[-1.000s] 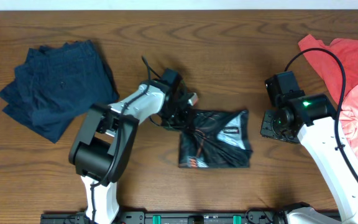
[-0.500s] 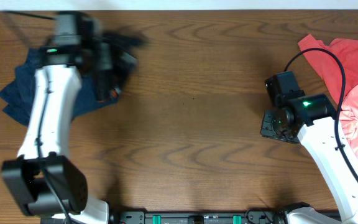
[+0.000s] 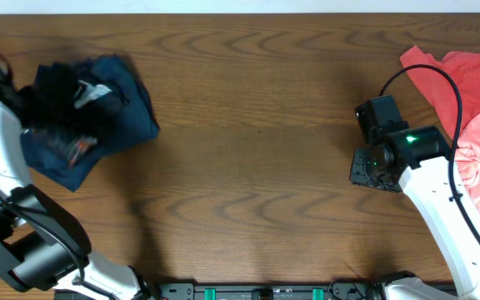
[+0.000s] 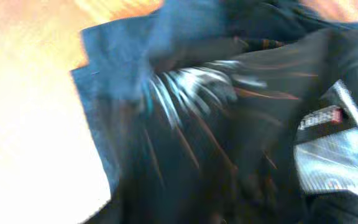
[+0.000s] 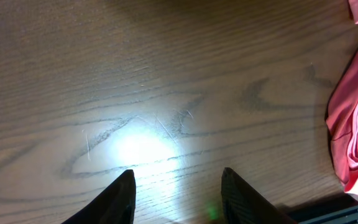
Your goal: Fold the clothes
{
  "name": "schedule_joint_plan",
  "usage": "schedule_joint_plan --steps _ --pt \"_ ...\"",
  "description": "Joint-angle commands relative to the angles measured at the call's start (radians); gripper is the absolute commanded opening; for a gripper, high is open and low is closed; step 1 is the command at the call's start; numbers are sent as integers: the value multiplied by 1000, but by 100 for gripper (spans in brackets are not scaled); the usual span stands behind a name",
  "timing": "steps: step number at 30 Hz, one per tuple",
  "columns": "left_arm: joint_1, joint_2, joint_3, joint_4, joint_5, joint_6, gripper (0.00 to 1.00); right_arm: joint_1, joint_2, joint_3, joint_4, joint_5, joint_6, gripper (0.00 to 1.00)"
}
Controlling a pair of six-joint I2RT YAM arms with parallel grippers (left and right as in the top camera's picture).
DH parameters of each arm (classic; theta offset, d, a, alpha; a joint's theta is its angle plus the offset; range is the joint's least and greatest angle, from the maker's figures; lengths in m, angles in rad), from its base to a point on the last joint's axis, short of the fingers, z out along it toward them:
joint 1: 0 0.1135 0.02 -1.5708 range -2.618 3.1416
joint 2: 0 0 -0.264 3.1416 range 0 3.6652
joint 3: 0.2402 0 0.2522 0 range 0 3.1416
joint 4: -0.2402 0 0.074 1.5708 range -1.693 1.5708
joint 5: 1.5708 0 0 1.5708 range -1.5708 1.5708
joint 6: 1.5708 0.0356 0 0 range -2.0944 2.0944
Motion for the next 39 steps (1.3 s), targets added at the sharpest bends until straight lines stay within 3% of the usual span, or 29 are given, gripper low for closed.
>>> schedule_joint_plan --steps 1,6,10,16,19,21,22,23,27,33,39 --pt "29 1 0 -5 48 -37 98 -7 -8 14 0 0 -26 43" --pt "39 0 0 -10 82 -52 98 -8 -8 14 5 0 -26 44" --pt "4 0 0 -11 259 -51 98 -7 -7 13 63 -43 -33 55" --pt "-223 0 0 -13 312 34 98 -7 30 12 348 -335 -223 63" --pt "-367 0 0 -20 312 71 98 -7 70 12 471 -382 -291 65" --pt "-463 0 0 -50 301 81 98 -8 89 12 525 -373 -340 71" --pt "-503 0 0 -73 291 81 98 -11 95 12 543 -370 -355 82" --pt "-550 0 0 -113 277 81 98 -15 98 12 555 -371 -356 99" --pt "-659 0 0 -311 256 81 98 -40 92 13 532 -384 -354 99" --pt "-724 0 0 -635 248 81 98 -98 66 13 311 -381 -210 99" --pt "-771 -119 -85 -624 248 137 98 -116 -42 -10 220 -288 -180 99"
